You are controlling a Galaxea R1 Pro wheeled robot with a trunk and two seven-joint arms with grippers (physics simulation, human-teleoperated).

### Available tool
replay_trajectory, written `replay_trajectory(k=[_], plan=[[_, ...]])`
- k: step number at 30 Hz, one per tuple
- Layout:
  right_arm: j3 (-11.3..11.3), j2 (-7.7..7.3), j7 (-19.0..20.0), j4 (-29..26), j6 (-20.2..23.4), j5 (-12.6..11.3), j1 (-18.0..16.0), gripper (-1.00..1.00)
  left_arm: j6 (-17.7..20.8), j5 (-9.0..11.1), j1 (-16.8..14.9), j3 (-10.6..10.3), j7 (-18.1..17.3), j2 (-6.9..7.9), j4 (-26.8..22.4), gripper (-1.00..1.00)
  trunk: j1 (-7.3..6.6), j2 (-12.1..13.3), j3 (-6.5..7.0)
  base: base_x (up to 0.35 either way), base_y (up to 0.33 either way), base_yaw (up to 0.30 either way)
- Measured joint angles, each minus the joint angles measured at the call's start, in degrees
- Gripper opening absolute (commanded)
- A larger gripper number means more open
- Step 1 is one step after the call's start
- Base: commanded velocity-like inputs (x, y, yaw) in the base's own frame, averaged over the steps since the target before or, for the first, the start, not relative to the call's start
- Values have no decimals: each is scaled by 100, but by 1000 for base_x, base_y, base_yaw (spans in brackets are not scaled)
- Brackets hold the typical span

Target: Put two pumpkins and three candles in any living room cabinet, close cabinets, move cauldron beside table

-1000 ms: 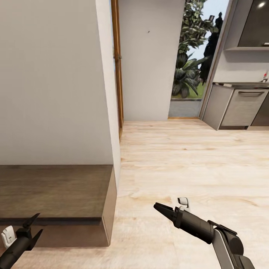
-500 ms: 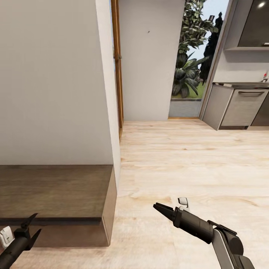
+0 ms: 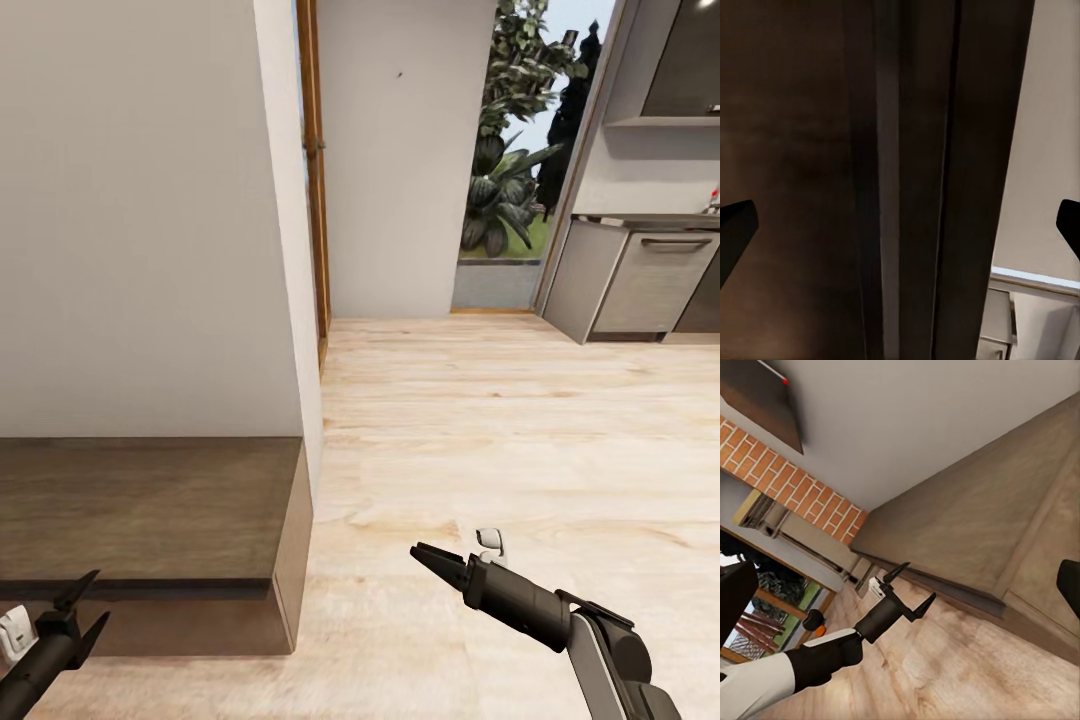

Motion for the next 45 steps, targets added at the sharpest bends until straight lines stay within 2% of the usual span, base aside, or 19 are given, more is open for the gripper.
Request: replay_trajectory(k=[3,8,18,20,45], plan=[[2,0,-2,0,0,0,0,100,0,0,0,0,0,0,0,100,0,0,0,0,0,0],[60,0,-3,0,-1,1,0,100,0,-1,0,0,0,0,0,100,13,-6,-110,0,0,0],[79,0,-4,0,0,0,0,100,0,0,0,0,0,10,-2,100,13,-7,-111,0,0,0],[79,0,-4,0,-1,1,0,100,0,-1,0,0,0,11,-2,100,18,-9,-154,0,0,0],[88,0,-4,0,0,0,-9,100,-9,-16,0,0,0,1,-11,100,18,-9,-155,0,0,0]])
